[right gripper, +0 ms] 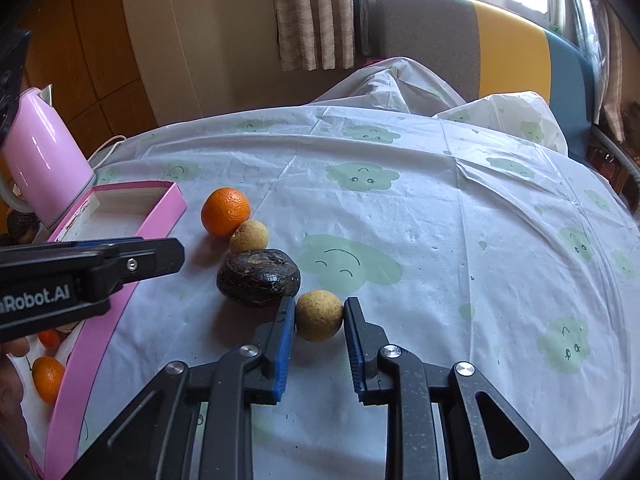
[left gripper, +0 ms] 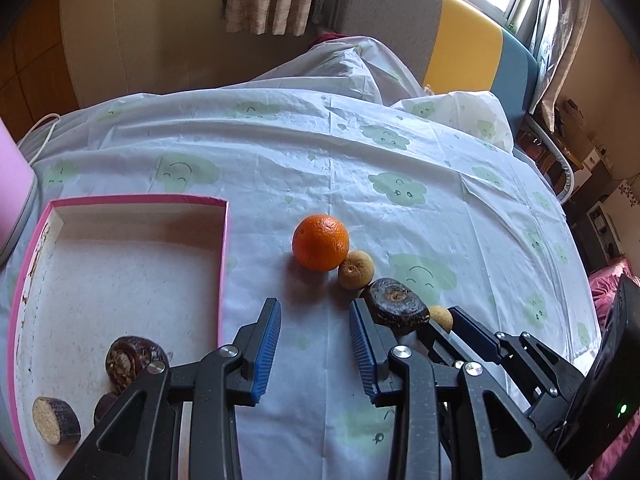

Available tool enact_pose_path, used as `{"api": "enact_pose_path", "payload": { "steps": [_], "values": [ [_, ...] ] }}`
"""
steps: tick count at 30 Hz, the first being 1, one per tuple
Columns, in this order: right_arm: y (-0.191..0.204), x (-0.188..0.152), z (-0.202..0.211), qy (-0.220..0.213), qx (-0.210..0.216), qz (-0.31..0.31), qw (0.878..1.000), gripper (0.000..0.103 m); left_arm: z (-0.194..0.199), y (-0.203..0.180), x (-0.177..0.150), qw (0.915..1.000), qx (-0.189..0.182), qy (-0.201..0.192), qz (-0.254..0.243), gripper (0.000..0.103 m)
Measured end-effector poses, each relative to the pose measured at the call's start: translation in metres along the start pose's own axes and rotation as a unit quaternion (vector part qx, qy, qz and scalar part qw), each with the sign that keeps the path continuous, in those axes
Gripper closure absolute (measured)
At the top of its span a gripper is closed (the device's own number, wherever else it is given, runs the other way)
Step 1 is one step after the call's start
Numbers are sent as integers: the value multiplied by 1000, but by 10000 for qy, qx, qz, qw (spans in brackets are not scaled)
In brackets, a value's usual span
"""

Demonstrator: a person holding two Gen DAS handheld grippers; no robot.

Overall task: Organize fruits
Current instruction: 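Grasp the small yellow round fruit with the right gripper while the left gripper grasps the mandarin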

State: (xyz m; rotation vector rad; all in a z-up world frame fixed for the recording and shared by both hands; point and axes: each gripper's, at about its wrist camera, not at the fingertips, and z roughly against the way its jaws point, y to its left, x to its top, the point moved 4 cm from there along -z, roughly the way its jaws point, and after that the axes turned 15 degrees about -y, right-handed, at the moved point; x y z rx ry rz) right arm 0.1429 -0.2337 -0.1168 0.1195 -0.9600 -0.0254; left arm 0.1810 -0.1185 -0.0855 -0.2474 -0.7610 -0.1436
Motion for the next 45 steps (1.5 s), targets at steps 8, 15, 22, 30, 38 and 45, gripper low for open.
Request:
{"api": "enact_pose_path", "payload": {
  "steps": [8, 15, 22, 30, 38, 45],
  "values": [
    [3, 4, -6, 42, -155, 325, 9993, 78, -15, -3, 16, 10000, 37, -6, 8, 61],
    [0, 4, -10, 59, -122, 219, 9997, 78, -29, -6, 25, 10000, 62, 4, 28, 58],
    [2, 6, -17, 120, -275, 290, 9991, 79, -47, 2, 31, 9998, 183, 75, -17, 57],
    [-10, 14, -25, 106, -574, 42, 9983, 79, -56, 0, 30, 10000, 18, 45, -63, 60],
    [-13, 18, -37, 138, -694, 26, 9975, 79, -54, -5, 25, 9994, 42, -120, -330, 66],
    [-16, 16, -30, 105, -659, 5, 9978, 79, -31, -8, 20, 9988, 125, -228, -420, 66]
  ]
}}
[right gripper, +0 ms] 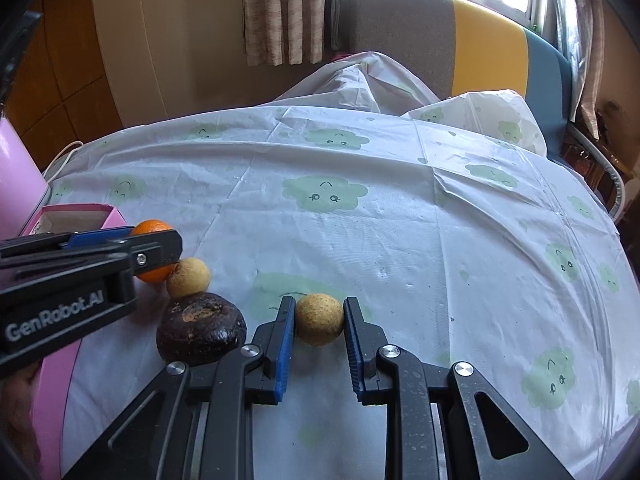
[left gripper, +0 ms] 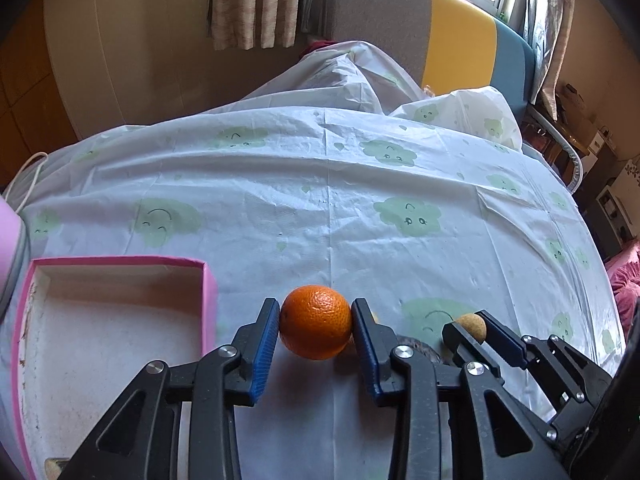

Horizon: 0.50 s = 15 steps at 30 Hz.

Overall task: Organize fruits
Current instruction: 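Grasp the small yellow round fruit with the right gripper while the left gripper grasps the mandarin, then release the mandarin into the tray with the left gripper while the right gripper lowers the yellow fruit there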

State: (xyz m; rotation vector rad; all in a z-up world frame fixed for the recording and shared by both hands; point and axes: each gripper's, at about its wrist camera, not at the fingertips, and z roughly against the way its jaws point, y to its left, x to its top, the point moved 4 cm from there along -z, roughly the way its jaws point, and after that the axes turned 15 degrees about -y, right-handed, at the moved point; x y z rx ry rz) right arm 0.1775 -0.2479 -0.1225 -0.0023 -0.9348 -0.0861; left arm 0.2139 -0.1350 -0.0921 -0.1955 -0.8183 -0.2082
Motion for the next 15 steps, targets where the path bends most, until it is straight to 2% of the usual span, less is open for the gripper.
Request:
{"api": "enact_pose_path", "payload": {
  "steps": [9, 15],
  "values": [
    [-4, -19, 27, 46, -47, 18, 10000, 79, 47, -7, -16, 9999, -82, -143, -9, 66],
    [-1, -34, 46, 113, 89, -41, 9999, 79, 81, -9, -28, 9994, -141, -306, -64, 66]
  ]
}}
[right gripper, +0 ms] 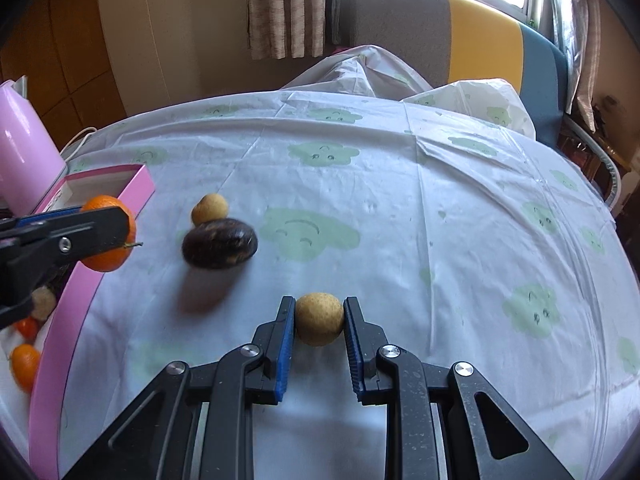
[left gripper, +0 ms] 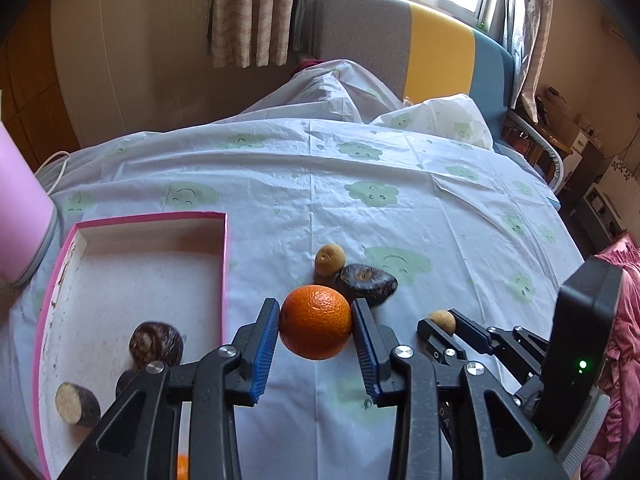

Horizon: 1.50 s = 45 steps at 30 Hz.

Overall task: Organize fruits
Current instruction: 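Release the mandarin into the tray with the left gripper while the right gripper lowers the yellow fruit there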

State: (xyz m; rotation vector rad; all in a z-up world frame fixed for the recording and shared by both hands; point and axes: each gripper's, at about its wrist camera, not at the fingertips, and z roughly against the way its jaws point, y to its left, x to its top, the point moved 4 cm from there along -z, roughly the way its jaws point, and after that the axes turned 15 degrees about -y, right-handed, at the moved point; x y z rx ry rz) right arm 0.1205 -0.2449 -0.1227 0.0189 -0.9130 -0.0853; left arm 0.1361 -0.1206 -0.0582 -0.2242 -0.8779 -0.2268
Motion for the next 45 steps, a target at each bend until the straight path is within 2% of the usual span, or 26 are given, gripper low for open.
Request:
{"api": "enact_pose_path", "payload": {
  "steps": [14, 20, 25, 30, 35, 41, 45],
  "values": [
    [5, -18, 21, 31, 173, -97, 9998, 79, 57, 33, -25, 9994, 112, -208, 264, 66],
    [8, -19, 20, 30, 170, 124, 9998, 79, 79, 75, -36, 9975, 320, -279, 573, 66],
    [14, -21, 23, -33, 38, 337, 9994, 79, 96, 121, -56, 9937, 617, -196, 910, 66],
    [13, -20, 23, -9, 29, 276, 9996, 79, 97, 152, -78, 9886, 822, -7, 1259, 66],
    [14, -18, 23, 18, -30, 298, 9995, 79, 90, 157, -88, 9861, 853, 113, 1423, 65],
    [17, -17, 24, 45, -29, 312, 9995, 79, 95, 154, -82, 9852, 868, -13, 1478, 62],
    [26, -13, 31, -34, 169, 254, 9995, 79, 104, 154, -74, 9846, 996, -179, 1423, 62]
  ]
}}
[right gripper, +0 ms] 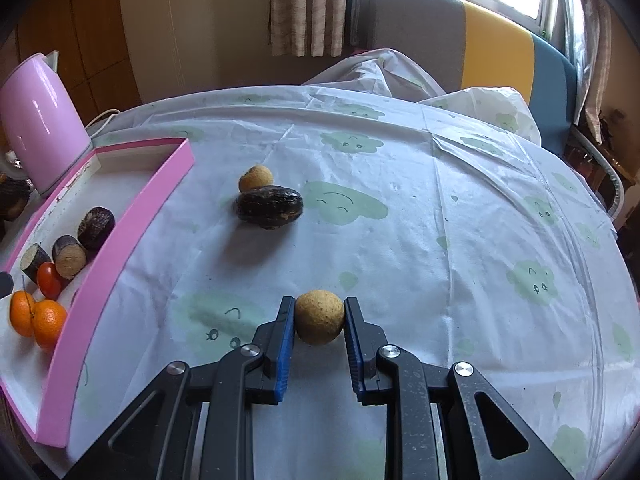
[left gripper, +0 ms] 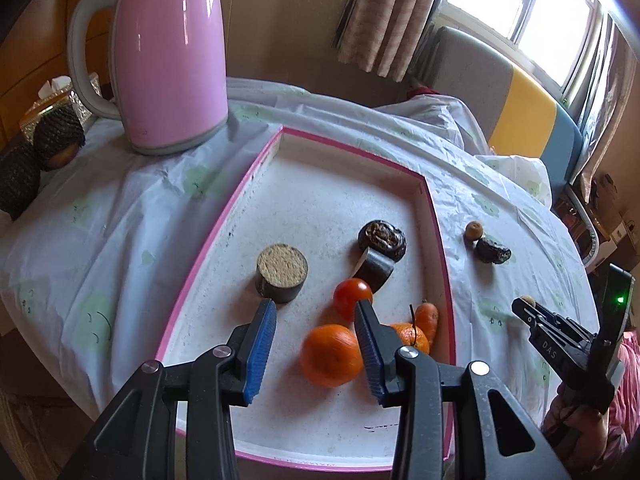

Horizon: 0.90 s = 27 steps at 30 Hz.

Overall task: Organize fruits
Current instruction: 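Release the mandarin into the tray with the left gripper while the right gripper lowers the yellow fruit there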

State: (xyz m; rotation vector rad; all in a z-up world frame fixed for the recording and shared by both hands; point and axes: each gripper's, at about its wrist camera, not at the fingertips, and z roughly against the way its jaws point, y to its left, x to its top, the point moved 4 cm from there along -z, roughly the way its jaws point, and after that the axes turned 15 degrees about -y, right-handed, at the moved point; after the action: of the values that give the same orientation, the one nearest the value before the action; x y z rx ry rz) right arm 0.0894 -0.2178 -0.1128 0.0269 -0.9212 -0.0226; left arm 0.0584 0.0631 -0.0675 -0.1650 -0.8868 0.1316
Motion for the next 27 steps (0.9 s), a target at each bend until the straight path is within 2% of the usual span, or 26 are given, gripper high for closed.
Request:
{"api": "enact_pose_path", "payload": {
  "steps": [7, 15, 20, 27],
  "values": [
    [41, 17, 17, -197, 698, 66, 9973, 79, 8, -1, 4, 9999, 54, -128, -66, 62],
    [103, 32, 30, -279, 1568, 319, 9867, 79, 14, 0, 4, 9997, 51, -191, -125, 62],
    [135, 37, 30, -281, 1838, 677, 9802, 79, 14, 1, 3, 9998, 35, -176, -102, 62],
    [160, 34, 11, -48, 1913, 969, 9767, 79, 13, 4, 1, 9998, 42, -161, -65, 62]
  ]
}}
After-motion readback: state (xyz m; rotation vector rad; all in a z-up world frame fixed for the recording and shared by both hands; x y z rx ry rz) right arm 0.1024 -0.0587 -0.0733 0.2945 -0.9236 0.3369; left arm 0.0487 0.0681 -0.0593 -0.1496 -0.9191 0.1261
